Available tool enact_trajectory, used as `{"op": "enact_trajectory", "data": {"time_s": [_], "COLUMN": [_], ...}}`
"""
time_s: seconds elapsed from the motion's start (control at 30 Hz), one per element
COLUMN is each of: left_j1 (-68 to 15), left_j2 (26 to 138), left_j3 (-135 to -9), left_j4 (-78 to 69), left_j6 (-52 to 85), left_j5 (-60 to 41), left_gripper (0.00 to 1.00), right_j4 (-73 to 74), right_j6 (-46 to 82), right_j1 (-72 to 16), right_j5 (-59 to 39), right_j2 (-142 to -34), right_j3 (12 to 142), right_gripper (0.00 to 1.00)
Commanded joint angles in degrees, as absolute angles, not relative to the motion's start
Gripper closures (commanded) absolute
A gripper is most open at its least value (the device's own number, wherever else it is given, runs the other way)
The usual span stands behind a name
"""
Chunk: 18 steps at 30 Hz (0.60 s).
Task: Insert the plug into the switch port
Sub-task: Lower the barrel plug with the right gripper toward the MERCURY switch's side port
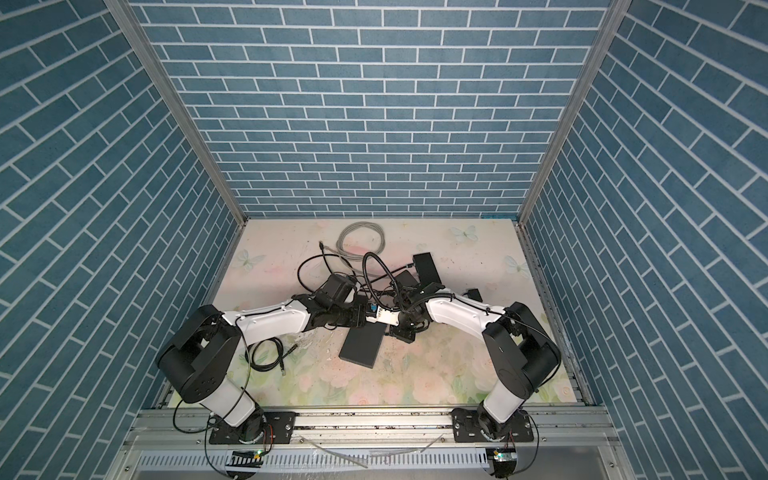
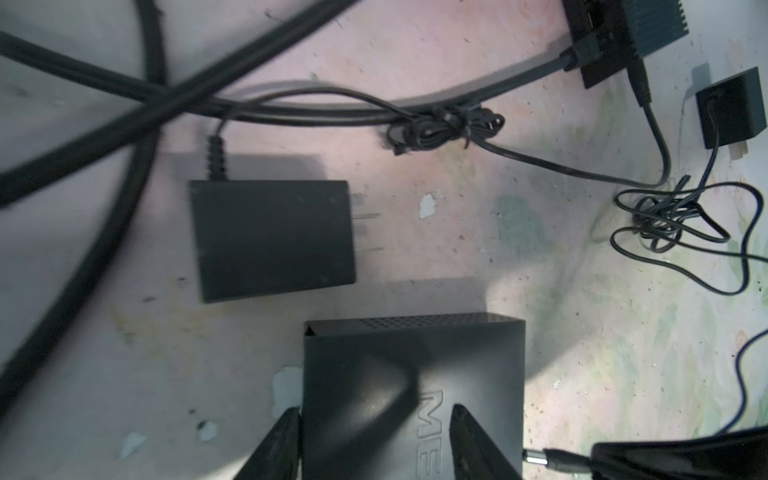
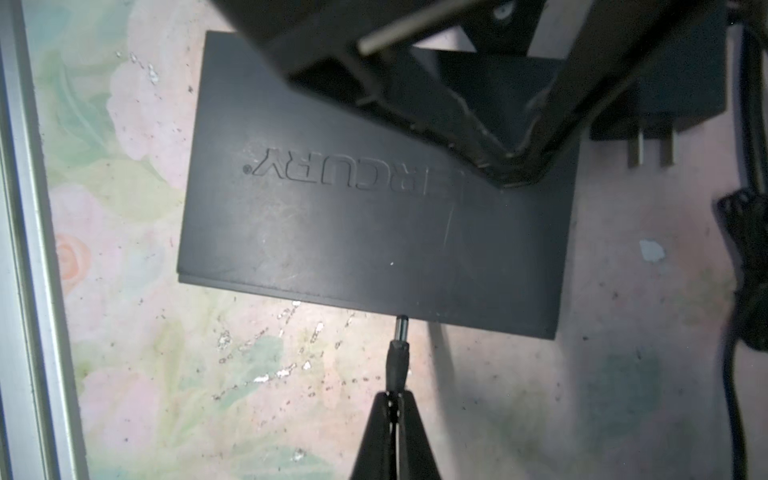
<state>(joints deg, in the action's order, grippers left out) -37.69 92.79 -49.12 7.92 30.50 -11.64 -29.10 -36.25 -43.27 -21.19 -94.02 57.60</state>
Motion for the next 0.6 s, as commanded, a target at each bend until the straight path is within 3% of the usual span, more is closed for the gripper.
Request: {"op": "enact_trajectory", "data": {"time_s": [0.0, 0.27, 0.57], "left_j1": [-35.31, -34.45, -34.45], "left_j2": [90.12, 90.63, 92.08], "left_j3": [-48.49, -53.04, -52.9], "left_j4": [10.71, 16.8, 17.22], "left_j6": [27.78, 23.49, 22.95], "left_j5": [-11.49, -12.85, -12.55], "left_gripper": [0.42, 0.42, 0.42], "right_j4": [-27.52, -22.29, -14.43], "right_j6": [-36.92, -36.27, -19.81], "right_j1": [-43.07, -40.3, -40.56], "right_j5": [-21.9, -19.52, -22.23], "right_j2": [-93.92, -91.86, -92.57], "right_j3": [57.95, 53.19, 52.92], "right_gripper": [1.0, 1.0, 1.0]}}
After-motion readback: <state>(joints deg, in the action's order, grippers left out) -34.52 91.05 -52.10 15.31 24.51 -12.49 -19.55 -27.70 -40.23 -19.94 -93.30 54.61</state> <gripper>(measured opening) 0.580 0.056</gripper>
